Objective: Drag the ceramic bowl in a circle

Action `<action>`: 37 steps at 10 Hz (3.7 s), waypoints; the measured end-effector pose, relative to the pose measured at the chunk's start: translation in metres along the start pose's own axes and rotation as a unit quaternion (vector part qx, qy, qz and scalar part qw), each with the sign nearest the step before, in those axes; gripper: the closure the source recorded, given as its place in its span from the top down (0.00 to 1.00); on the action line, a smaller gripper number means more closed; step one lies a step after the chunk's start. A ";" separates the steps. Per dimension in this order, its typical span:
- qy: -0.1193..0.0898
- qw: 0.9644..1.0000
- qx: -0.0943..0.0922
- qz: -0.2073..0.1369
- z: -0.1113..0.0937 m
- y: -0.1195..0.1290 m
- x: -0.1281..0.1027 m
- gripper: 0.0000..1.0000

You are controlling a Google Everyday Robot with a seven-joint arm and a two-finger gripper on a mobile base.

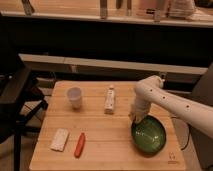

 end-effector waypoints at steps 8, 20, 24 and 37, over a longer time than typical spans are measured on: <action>-0.001 1.000 0.004 -0.027 -0.010 0.010 0.008 0.00; 0.007 0.993 -0.002 -0.114 -0.019 -0.003 -0.008 0.00; 0.007 0.991 -0.007 -0.131 -0.023 0.011 -0.003 0.00; 0.014 0.980 -0.026 -0.196 -0.025 0.006 0.005 0.00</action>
